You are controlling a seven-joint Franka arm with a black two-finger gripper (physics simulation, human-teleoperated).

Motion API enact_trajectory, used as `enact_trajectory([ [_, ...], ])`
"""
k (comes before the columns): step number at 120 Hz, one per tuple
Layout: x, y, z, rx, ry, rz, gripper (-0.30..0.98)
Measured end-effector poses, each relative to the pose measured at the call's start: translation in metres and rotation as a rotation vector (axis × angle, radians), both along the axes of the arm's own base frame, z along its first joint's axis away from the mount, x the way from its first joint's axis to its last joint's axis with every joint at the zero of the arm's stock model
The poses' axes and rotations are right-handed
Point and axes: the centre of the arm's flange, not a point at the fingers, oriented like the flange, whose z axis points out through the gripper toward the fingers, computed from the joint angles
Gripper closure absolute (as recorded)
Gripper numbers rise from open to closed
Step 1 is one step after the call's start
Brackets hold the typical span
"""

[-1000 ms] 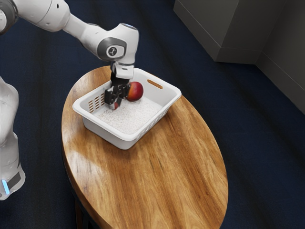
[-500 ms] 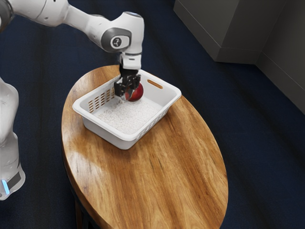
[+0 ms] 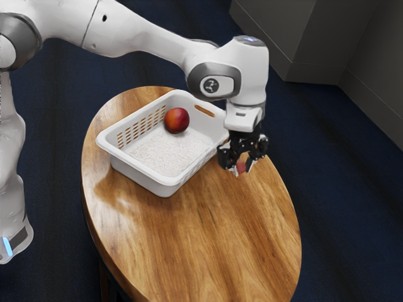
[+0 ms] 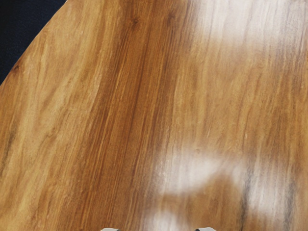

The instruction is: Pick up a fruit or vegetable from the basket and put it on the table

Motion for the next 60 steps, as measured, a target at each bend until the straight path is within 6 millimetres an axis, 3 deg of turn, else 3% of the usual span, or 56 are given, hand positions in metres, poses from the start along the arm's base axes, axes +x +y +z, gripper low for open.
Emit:
enact_trajectory([
  [12,0.005,-0.022,-0.012,-0.005,0.008,-0.027,0.53],
  [30,0.005,-0.038,-0.016,-0.01,-0.001,-0.044,0.51],
  [44,0.004,-0.044,-0.016,-0.012,-0.007,-0.049,0.24],
  [60,0.004,-0.045,-0.016,-0.015,-0.011,-0.045,0.1],
])
